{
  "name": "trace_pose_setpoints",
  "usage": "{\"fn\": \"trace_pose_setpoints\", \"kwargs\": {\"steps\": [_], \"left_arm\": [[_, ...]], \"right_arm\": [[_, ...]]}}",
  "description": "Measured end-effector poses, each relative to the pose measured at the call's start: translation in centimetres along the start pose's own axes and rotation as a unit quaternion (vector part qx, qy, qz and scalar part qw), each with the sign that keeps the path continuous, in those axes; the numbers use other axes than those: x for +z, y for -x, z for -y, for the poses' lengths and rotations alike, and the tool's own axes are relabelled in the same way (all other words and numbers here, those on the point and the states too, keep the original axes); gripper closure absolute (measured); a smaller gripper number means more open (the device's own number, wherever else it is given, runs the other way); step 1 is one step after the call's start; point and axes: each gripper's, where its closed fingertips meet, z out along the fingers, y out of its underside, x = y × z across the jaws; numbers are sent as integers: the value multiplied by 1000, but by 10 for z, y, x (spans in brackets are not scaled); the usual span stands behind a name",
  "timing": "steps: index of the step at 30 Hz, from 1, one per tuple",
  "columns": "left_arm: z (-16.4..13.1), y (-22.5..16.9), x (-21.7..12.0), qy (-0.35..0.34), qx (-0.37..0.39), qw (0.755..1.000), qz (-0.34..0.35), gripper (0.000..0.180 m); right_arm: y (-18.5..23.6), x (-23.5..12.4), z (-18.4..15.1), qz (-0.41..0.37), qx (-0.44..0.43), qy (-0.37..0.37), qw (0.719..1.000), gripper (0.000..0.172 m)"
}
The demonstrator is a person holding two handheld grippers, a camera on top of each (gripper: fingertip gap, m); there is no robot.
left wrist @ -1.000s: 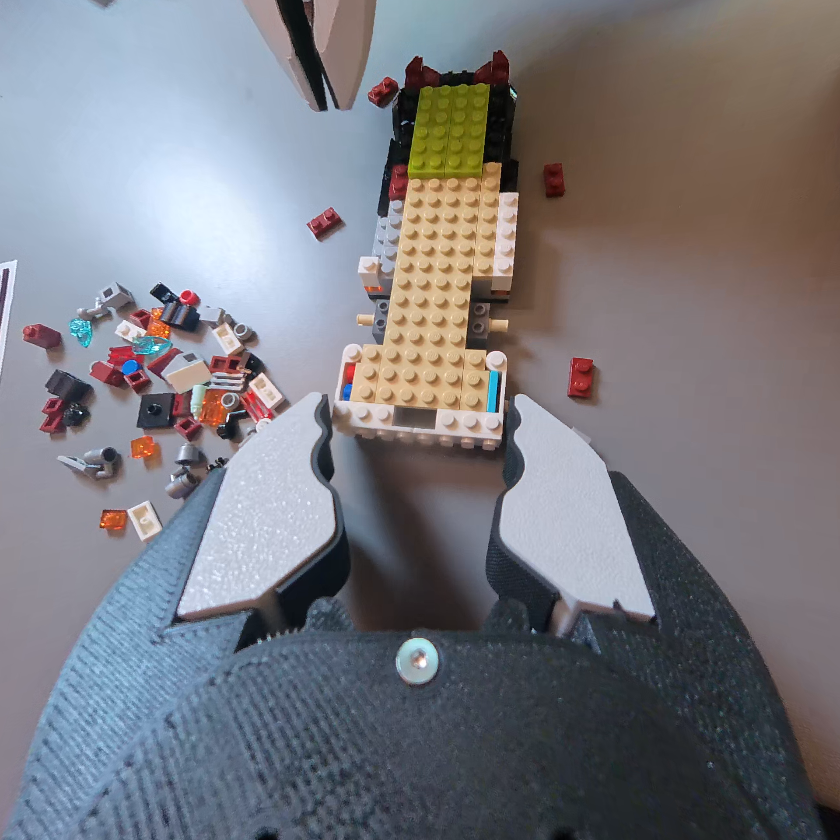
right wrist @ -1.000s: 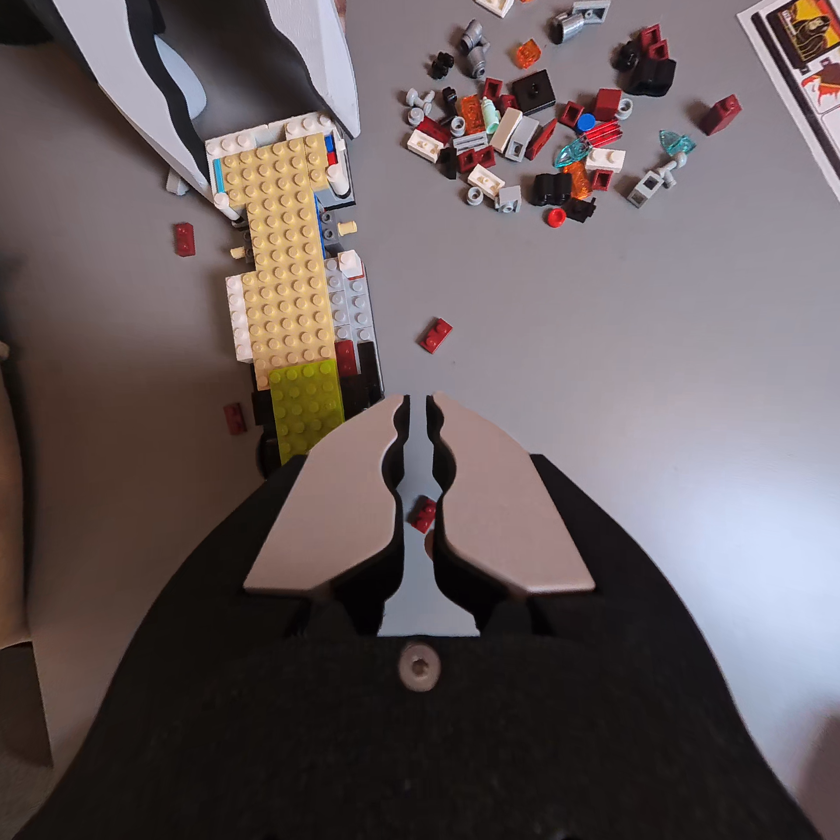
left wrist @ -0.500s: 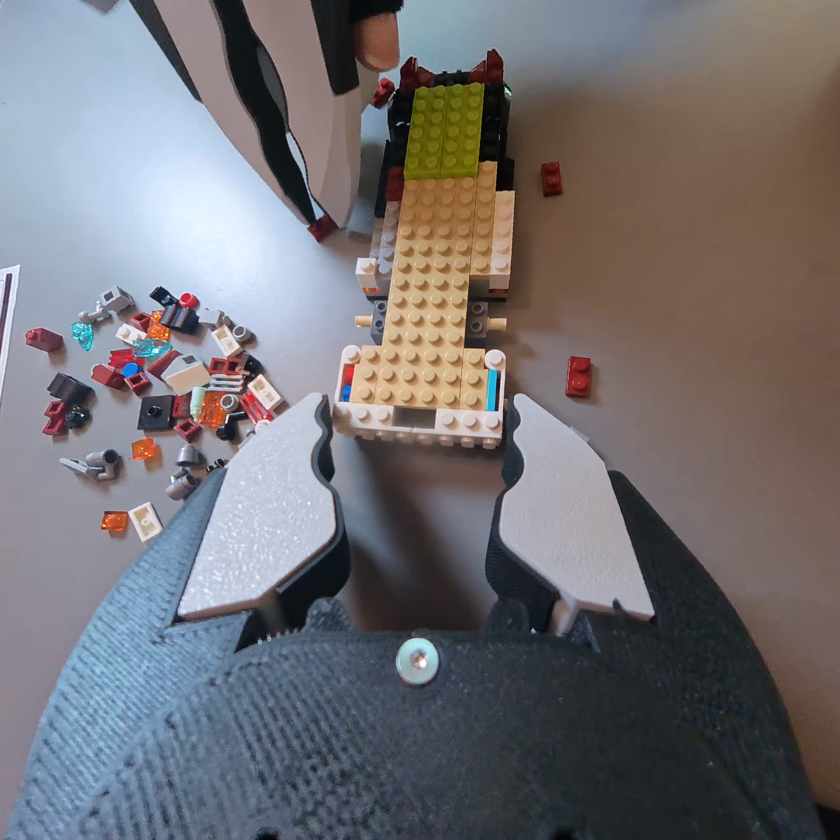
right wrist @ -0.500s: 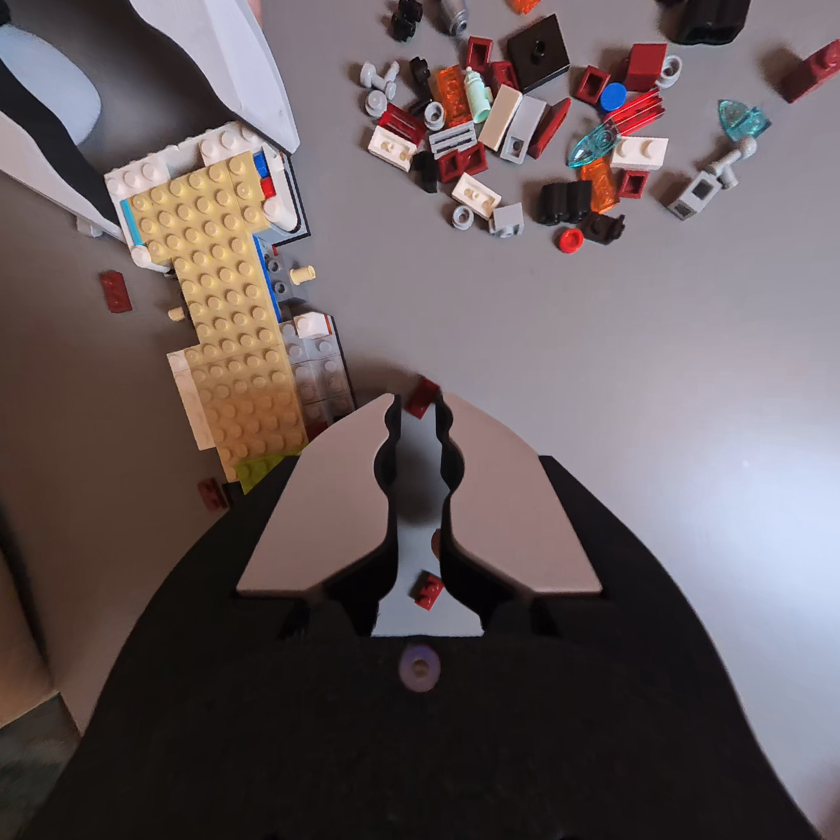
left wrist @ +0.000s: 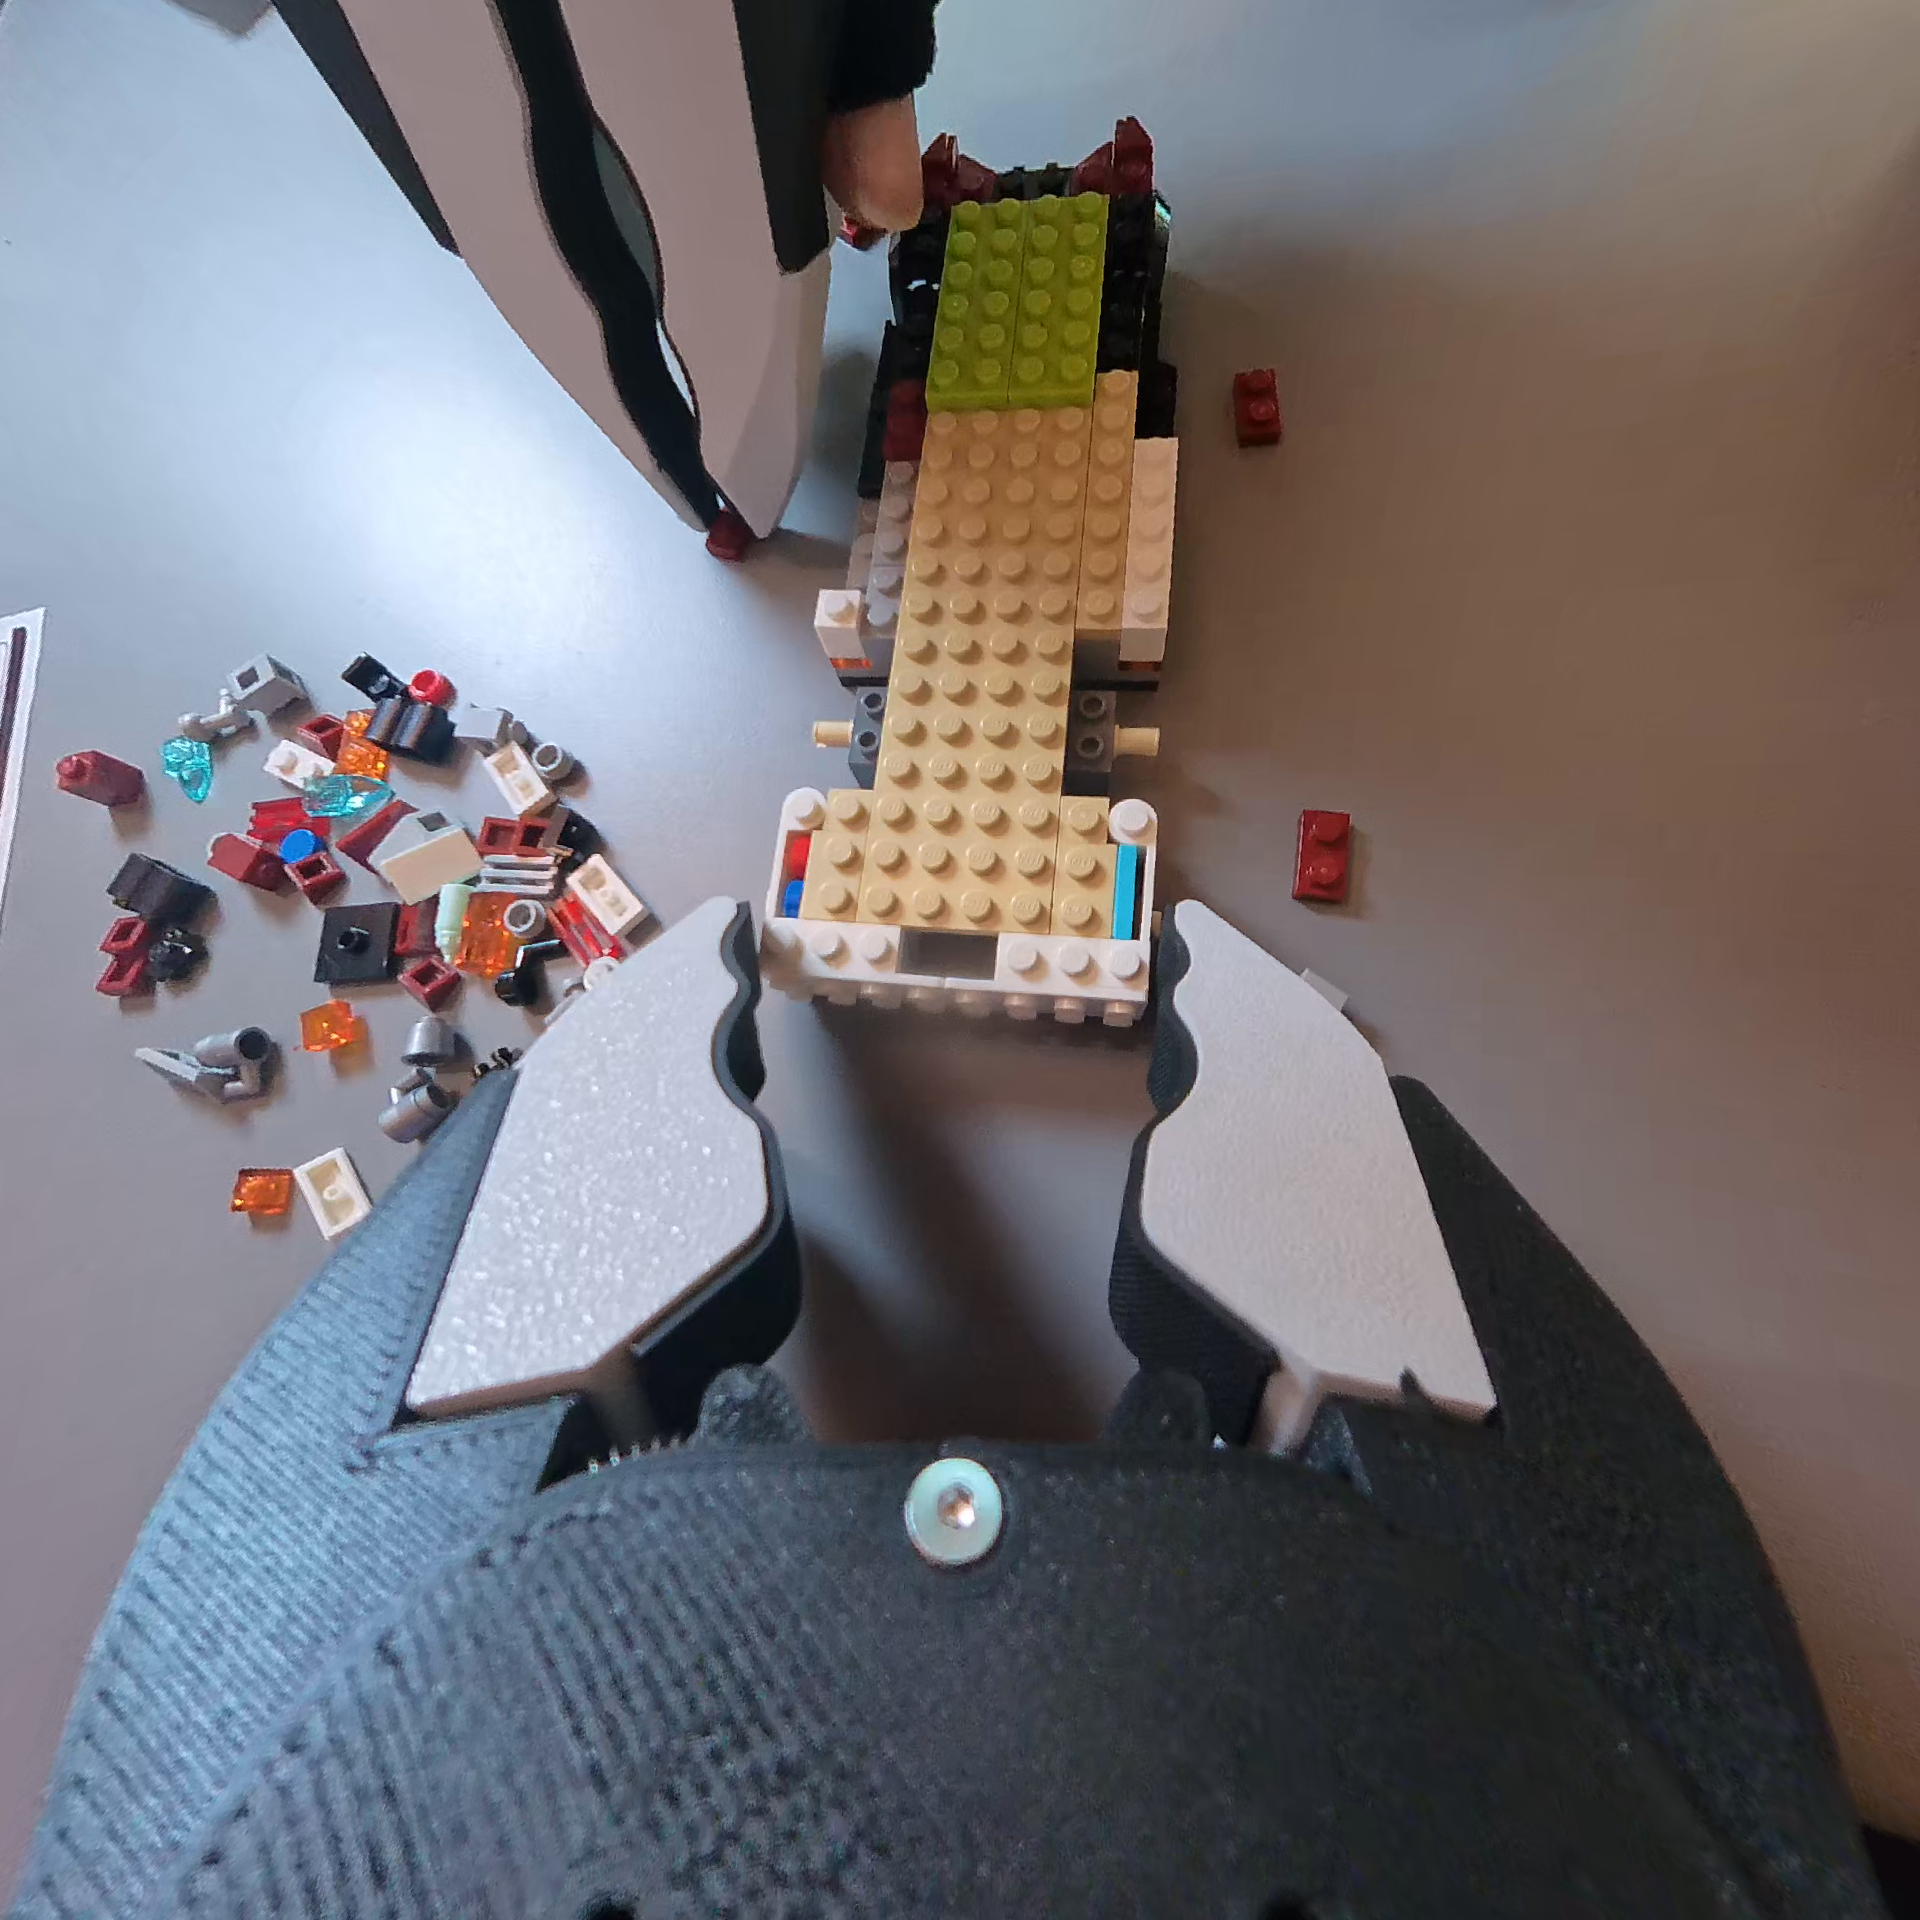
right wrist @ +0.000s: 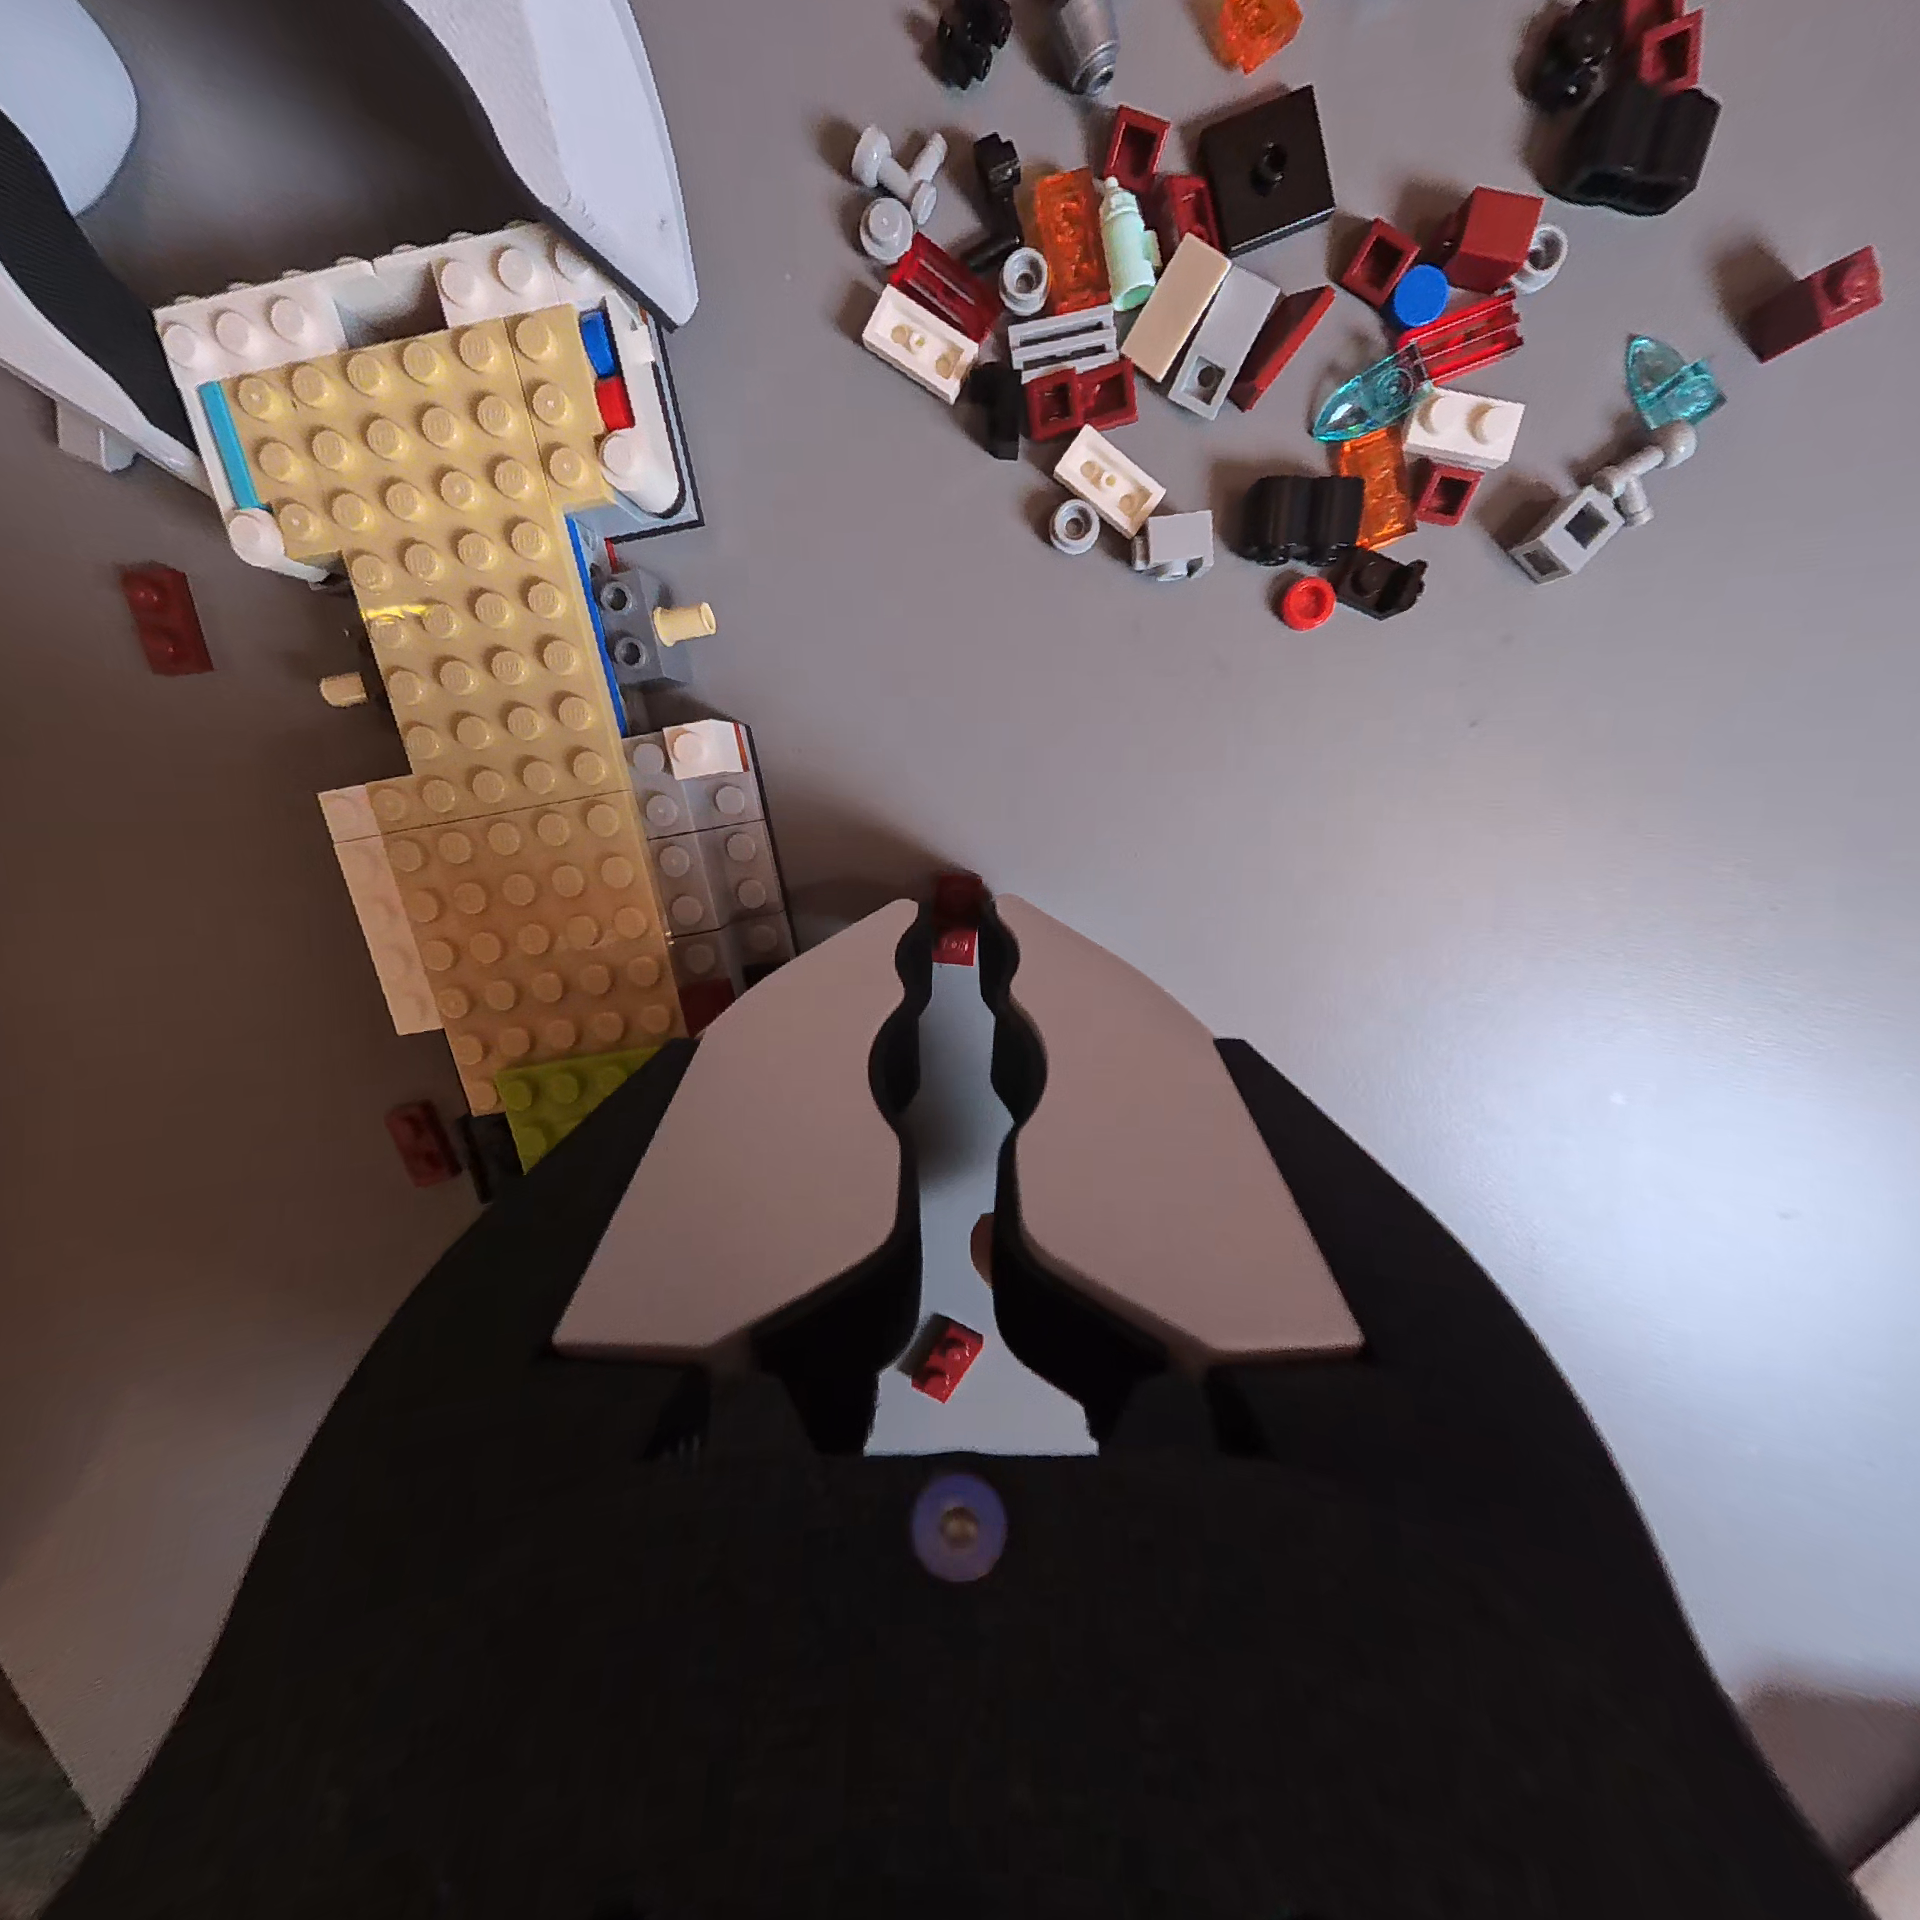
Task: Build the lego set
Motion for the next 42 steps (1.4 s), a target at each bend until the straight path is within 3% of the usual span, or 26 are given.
{"fn": "trace_pose_setpoints", "kwargs": {"steps": [13,42], "left_arm": [[0,0,0,-2,0,1000,0,107],[0,0,0,-5,3,1000,-1,107]], "right_arm": [[23,-41,19,45,-93,-61,993,163],[43,-25,4,102,-119,-22,987,164]]}}
